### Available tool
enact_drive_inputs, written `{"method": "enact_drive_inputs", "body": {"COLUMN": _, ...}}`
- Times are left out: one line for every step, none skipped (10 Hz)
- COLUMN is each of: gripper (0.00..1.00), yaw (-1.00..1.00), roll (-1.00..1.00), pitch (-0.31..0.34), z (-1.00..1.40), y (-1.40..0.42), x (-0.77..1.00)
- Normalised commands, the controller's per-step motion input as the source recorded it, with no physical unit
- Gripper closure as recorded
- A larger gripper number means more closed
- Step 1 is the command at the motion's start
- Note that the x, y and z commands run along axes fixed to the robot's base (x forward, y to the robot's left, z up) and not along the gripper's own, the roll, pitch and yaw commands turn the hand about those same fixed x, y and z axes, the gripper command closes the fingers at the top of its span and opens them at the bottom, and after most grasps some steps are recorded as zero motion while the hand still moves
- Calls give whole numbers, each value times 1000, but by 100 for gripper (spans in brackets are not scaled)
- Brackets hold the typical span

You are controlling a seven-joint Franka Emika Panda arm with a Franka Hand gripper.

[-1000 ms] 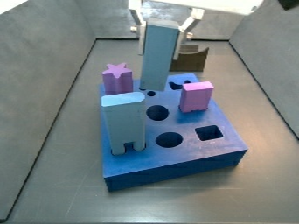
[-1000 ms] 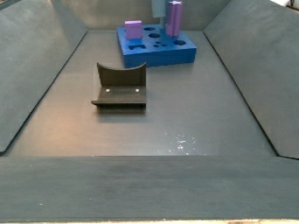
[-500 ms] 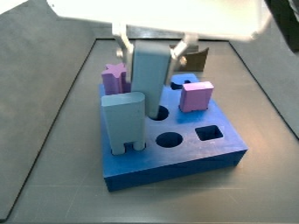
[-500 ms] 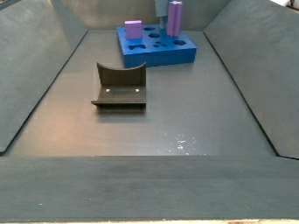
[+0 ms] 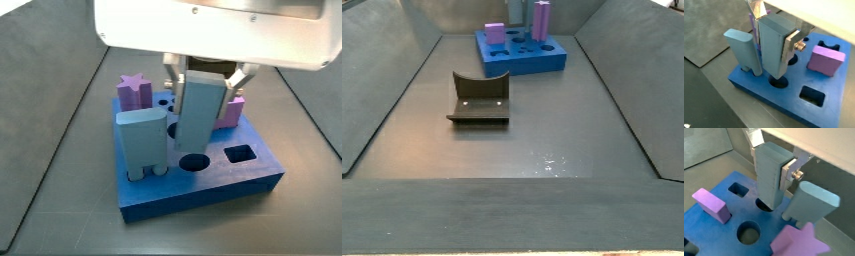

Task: Pick up the rectangle object. Move up. Place the rectangle object on the fixture. Regrasp the rectangle object. Move to above the board. Insert the rectangle object.
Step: Insert the rectangle object.

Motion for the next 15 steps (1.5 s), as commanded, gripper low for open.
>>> {"method": "enact_drive_inputs", "body": {"gripper": 100, "yaw": -277, "roll": -606, "pitch": 166, "z": -134, "y": 0, "x": 797}}
{"method": "enact_drive_inputs", "body": {"gripper": 100, "yaw": -229, "roll": -563, "pitch": 197, "z": -189, "y": 0, "x": 831}}
{"method": "enact_drive_inputs", "body": {"gripper": 100, "yaw": -177, "roll": -506, "pitch": 340, "z": -186, "y": 0, "x": 786}}
{"method": "enact_drive_inputs", "body": {"gripper": 100, "yaw": -29, "roll": -483, "pitch": 409, "z": -100, "y": 0, "x": 503}}
{"method": "enact_drive_inputs", "body": {"gripper": 100, "yaw": 134, "roll": -660, "pitch": 200, "z": -183, "y": 66, "x": 94}}
{"method": "enact_drive_inputs", "body": {"gripper": 100, "yaw": 463, "roll": -743, "pitch": 89, "z": -171, "y": 89, "x": 0}}
{"method": "enact_drive_inputs", "body": {"gripper": 100, "yaw": 217, "roll": -369, "pitch": 0, "z": -23, "y": 0, "x": 0}}
{"method": "enact_drive_inputs", "body": {"gripper": 100, "yaw": 0, "roll": 191, "pitch": 14, "z": 494, "y": -57, "x": 103}}
{"method": "enact_drive_inputs", "body": {"gripper": 100, "yaw": -109, "roll": 229, "pitch": 14, "z": 866, "y": -11, "x": 286}}
{"method": "enact_drive_inputs", "body": {"gripper": 100, "yaw": -46, "roll": 6, "pitch": 0, "z": 563, "y": 0, "x": 251}}
{"method": "enact_drive_inputs", "body": {"gripper": 100, "yaw": 0, "roll": -17, "pitch": -6, "z": -29, "y": -17, "x": 0}}
{"method": "enact_drive_inputs", "body": {"gripper": 100, "yaw": 557, "roll": -6, "pitch": 0, "z": 0, "y": 23, "x": 0}}
{"method": "enact_drive_inputs", "body": {"gripper": 100, "yaw": 1000, "roll": -120, "pitch": -57, "z": 0, "y": 86, "x": -117}}
{"method": "enact_drive_inputs", "body": {"gripper": 100, "yaw": 1000, "roll": -100, "pitch": -83, "z": -14, "y": 11, "x": -89}}
{"method": "enact_drive_inputs", "body": {"gripper": 100, "yaw": 1000, "roll": -91, "pitch": -86, "z": -11, "y": 0, "x": -89}}
